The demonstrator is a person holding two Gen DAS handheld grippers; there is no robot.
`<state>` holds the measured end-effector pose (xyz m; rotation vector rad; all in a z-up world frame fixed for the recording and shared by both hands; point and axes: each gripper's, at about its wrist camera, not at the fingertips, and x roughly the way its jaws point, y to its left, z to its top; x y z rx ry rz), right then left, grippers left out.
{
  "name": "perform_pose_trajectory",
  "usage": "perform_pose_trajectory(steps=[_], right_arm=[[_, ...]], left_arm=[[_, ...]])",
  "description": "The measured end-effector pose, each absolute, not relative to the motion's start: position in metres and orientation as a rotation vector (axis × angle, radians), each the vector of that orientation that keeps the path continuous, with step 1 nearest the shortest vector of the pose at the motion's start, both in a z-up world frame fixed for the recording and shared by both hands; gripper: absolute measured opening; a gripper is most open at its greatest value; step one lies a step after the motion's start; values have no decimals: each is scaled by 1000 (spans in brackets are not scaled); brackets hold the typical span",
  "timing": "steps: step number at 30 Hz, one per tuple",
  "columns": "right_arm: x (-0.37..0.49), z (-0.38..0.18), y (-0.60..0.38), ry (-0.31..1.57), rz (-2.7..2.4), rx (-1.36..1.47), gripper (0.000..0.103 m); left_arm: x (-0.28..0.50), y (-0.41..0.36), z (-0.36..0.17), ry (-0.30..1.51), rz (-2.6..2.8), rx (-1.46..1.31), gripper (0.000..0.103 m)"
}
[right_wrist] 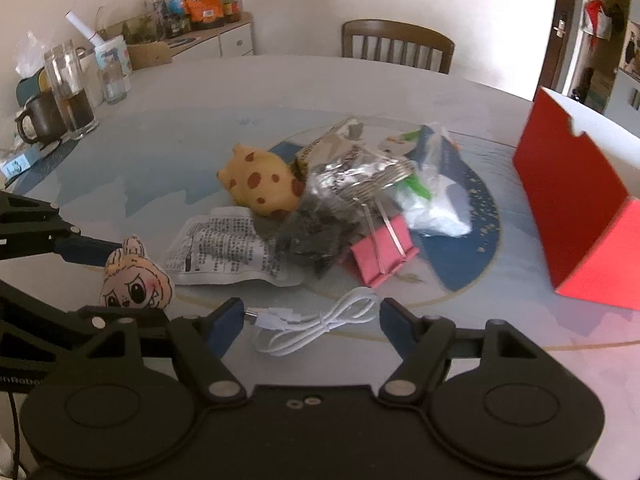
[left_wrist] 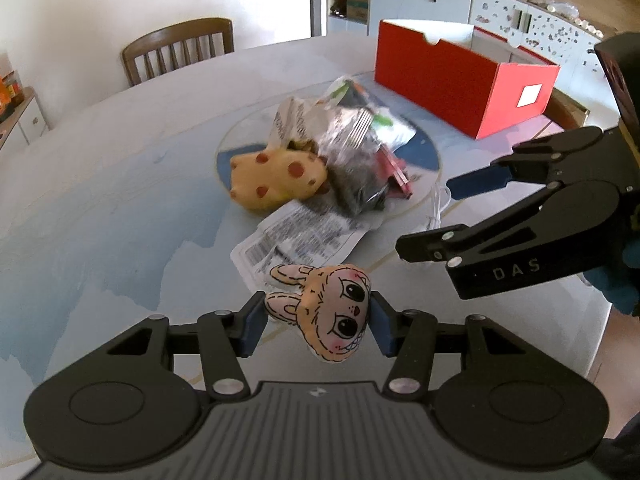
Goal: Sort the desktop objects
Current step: 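Grasp the plush bunny keychain with left tool while right tool grasps white USB cable, then carry the bunny keychain and USB cable over into the red box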
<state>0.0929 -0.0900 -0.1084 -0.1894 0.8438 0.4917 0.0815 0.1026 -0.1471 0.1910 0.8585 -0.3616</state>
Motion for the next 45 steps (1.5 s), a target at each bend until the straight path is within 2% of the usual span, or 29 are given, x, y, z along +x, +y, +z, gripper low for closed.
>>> perform_pose_trajectory(steps=[7,26,45], right_arm=[[89,-97,-109,832,452,-170,68],[88,-44,-163,753,399,-132,68],[101,2,-251,647,299,-95,68]], left_arm=[[86,90,-138,840,-394,184,53],[103,41,-96,774,-481,198,53],[130,-46,-50,659,-567,242,53]])
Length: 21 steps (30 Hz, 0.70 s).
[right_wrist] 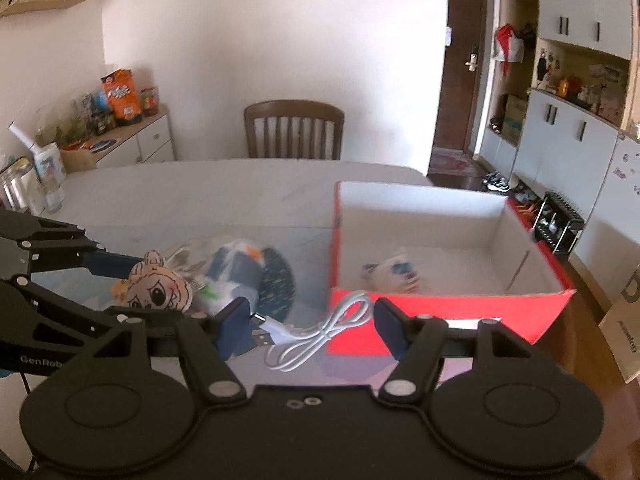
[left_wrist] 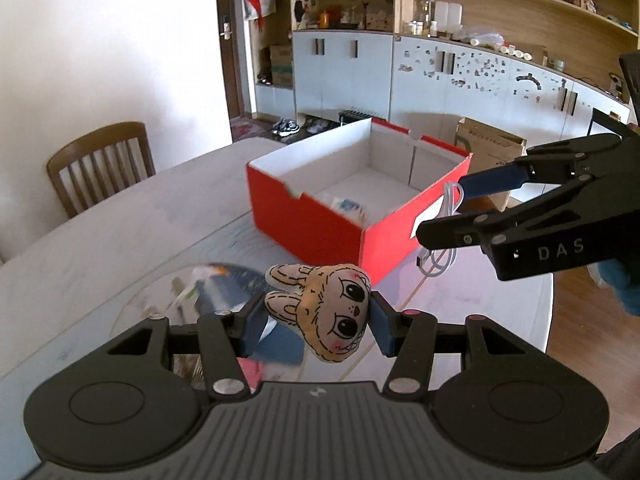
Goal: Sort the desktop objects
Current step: 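Carry the bunny keychain and USB cable over into the red box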
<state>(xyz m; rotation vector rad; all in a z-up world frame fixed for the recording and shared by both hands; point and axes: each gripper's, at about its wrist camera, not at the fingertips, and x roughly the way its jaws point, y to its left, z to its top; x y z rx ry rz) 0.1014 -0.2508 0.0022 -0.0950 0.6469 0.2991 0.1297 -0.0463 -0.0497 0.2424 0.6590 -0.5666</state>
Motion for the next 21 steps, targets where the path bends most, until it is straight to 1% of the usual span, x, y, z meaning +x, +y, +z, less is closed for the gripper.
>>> perform_pose_trajectory(steps=[14,21], right_arm=[[138,18,-308,590,276,-112,68],[161,14,-330,597,277,-114,68]], left_arm=[[155,-106,-32,616,-585,291,53],[173,-131,-28,621,-595,308,53]])
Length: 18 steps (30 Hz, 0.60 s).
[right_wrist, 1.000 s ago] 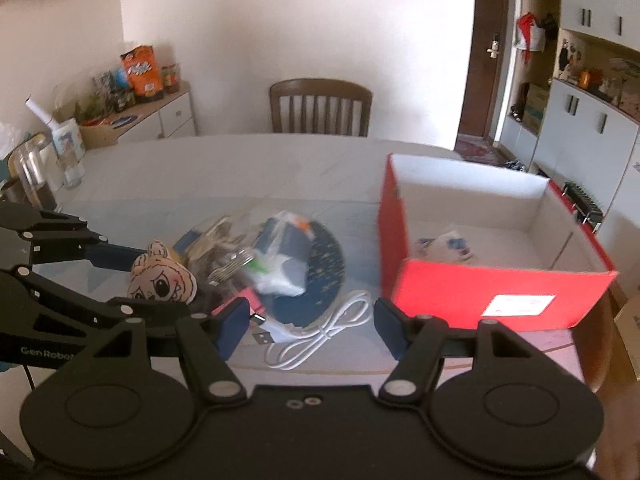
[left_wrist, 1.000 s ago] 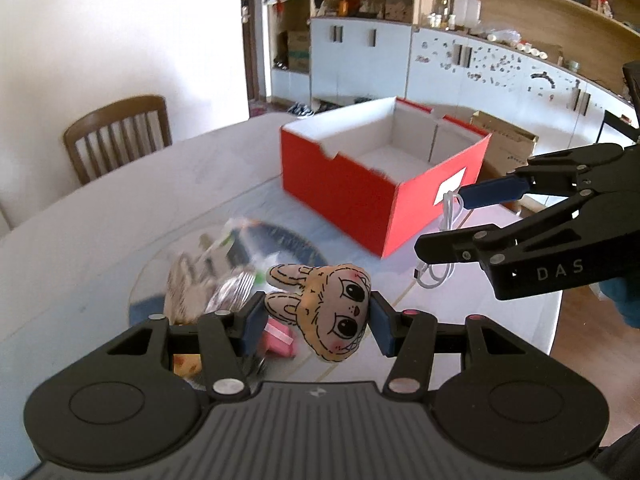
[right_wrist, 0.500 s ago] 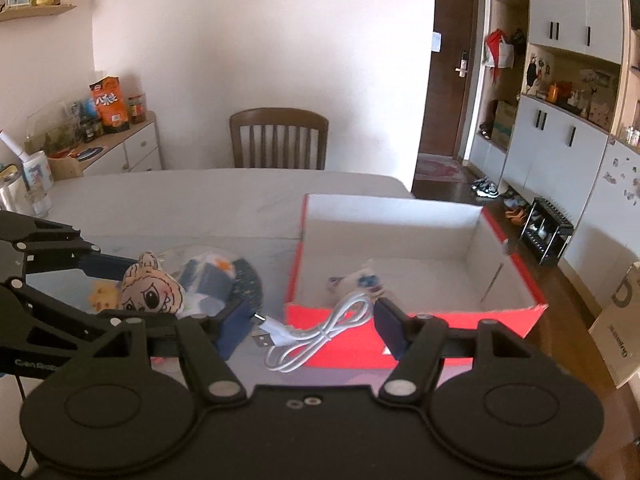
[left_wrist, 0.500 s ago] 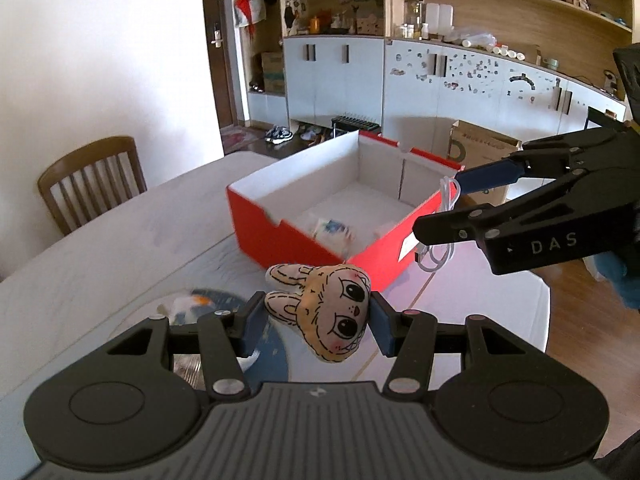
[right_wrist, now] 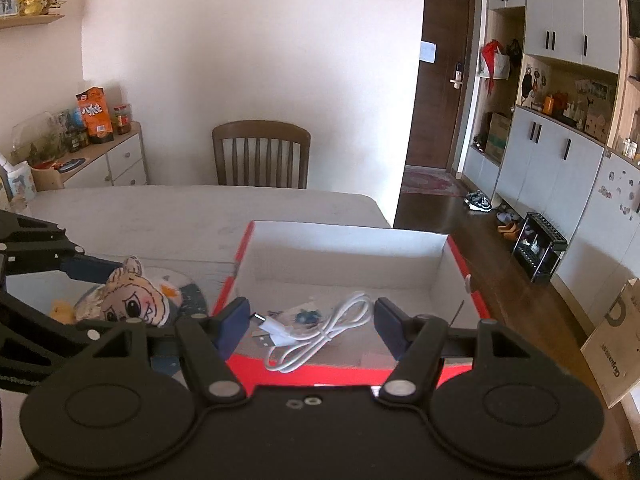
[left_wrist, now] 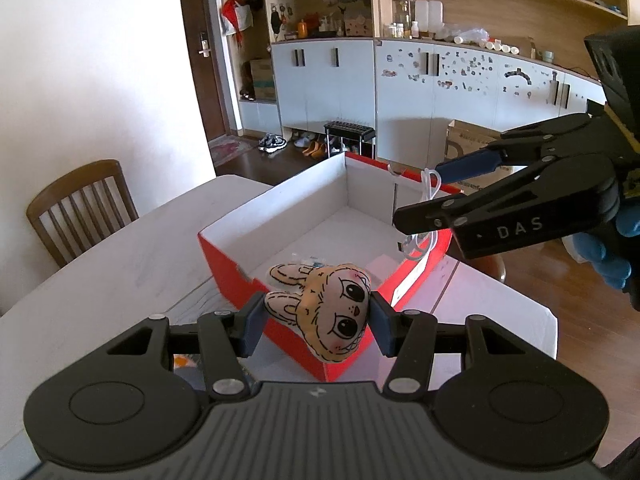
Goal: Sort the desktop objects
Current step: 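Carry the bunny keychain and USB cable over into the red box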
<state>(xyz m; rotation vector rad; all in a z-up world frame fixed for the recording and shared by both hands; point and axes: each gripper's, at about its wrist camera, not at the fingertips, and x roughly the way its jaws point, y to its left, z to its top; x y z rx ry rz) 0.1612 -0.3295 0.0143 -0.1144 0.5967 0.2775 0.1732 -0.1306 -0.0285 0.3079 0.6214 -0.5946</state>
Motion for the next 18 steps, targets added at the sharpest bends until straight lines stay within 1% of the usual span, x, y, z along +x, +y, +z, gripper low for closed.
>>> perform_pose_trajectory(steps=[18], right_arm=[[224,-3,-370,663,289,-126,68]], left_arm=[[239,-187,-45,717,-629,393,53]])
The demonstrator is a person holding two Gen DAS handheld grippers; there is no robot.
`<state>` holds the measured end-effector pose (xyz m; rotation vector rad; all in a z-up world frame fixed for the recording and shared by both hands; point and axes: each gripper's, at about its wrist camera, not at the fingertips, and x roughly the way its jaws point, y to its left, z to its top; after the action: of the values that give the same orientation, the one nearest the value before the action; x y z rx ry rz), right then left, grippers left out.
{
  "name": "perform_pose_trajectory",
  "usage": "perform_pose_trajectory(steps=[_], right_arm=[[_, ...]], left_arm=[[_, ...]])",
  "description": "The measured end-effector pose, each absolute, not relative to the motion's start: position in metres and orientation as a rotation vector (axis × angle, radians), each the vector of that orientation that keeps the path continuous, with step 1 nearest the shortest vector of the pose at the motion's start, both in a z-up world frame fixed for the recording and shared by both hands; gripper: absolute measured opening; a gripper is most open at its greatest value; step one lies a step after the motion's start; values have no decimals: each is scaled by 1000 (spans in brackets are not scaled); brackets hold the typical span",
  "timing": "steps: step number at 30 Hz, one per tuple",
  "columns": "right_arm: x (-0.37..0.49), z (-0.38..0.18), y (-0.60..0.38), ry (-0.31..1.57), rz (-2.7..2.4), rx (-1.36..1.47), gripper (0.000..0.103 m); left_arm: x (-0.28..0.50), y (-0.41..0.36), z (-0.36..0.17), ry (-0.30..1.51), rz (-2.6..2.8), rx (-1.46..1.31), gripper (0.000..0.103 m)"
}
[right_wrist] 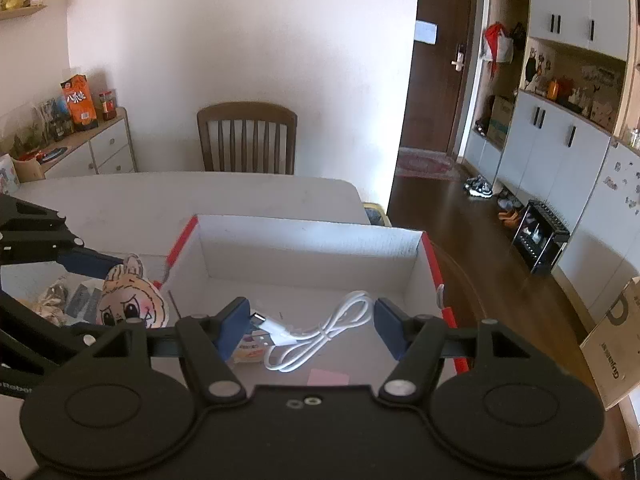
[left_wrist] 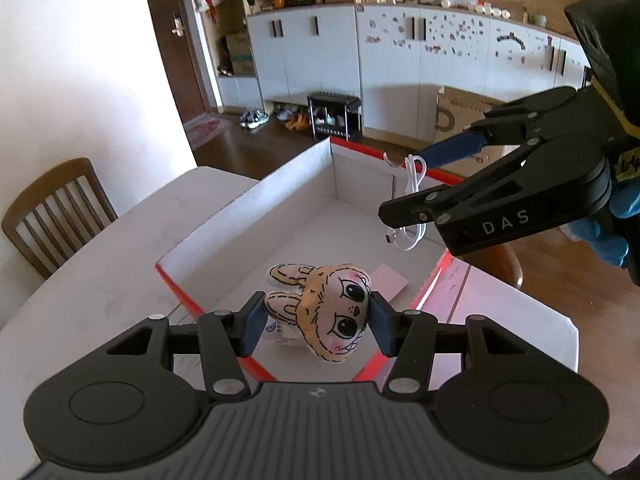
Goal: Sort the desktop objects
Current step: 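Carry the bunny keychain and USB cable over into the red box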
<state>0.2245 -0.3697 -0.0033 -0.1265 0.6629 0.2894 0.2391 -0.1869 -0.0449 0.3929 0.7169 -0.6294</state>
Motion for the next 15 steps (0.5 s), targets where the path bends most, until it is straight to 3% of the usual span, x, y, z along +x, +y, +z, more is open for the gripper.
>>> perform_pose_trajectory(steps=[15], right_arm=[[288,-40,-383,790,295,-127,68]], left_arm=[[298,-224,-80,893,-634,395,54]])
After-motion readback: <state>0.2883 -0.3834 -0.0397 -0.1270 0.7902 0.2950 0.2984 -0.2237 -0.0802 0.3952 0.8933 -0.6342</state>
